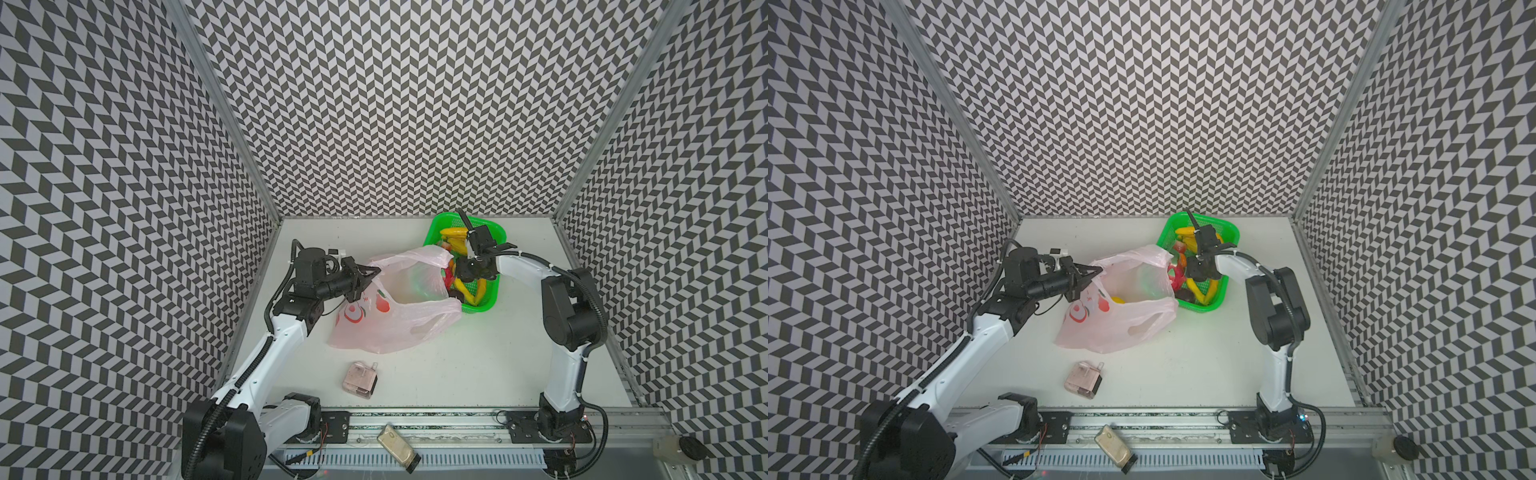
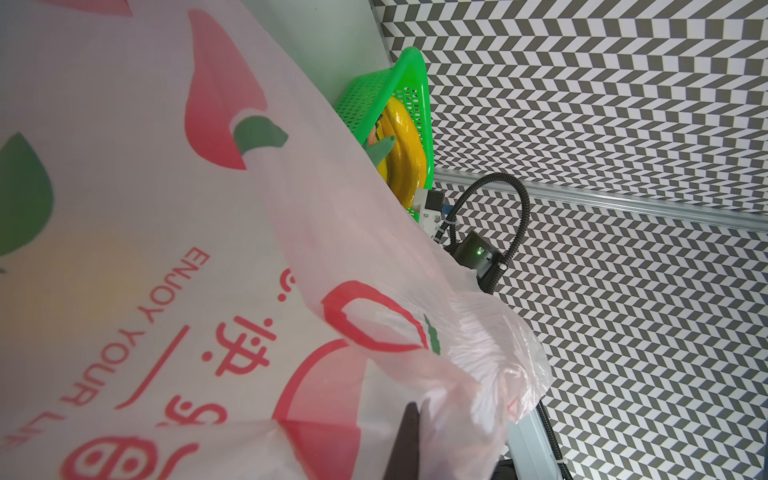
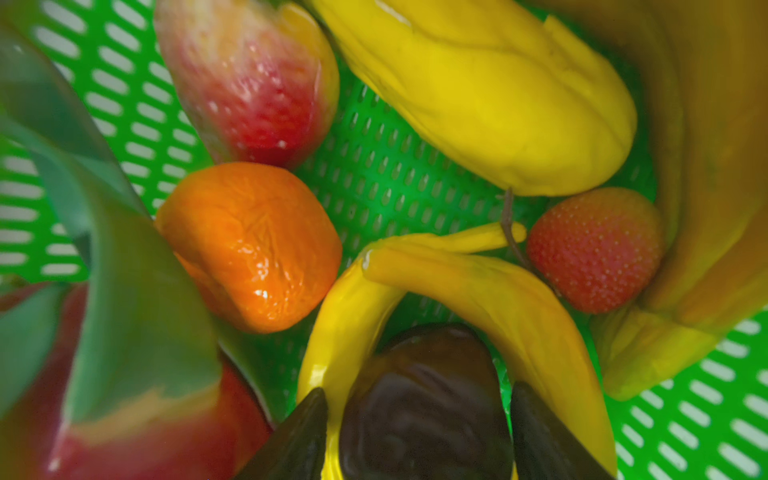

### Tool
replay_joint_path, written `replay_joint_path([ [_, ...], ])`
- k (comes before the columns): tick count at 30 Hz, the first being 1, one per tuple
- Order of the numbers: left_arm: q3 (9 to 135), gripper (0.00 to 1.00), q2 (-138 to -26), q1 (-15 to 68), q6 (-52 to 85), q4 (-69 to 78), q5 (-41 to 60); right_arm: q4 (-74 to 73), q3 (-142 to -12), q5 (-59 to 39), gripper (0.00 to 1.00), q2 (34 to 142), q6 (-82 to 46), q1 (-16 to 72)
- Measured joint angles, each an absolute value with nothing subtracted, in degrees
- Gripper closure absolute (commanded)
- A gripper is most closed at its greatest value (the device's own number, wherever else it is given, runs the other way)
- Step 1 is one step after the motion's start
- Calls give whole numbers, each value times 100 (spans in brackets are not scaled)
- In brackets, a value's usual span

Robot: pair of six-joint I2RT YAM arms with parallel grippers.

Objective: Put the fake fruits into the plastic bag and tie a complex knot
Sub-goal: 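Withdraw the right gripper from the bag and reach into the green basket, then grasp the dark purple passion fruit in the basket with the right gripper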

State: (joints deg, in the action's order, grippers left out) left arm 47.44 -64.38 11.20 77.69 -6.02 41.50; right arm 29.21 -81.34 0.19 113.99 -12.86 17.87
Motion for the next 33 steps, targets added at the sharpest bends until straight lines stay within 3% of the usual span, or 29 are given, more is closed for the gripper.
replay_joint_path([
  [19,4733,100,-6438,1120,7769,-602,4150,2823,-8156,158,54,11421,-1192,1782],
  [33,4727,100,-6438,1120,7769,-602,4147,2759,-7404,141,56,10425,-1251,1752],
])
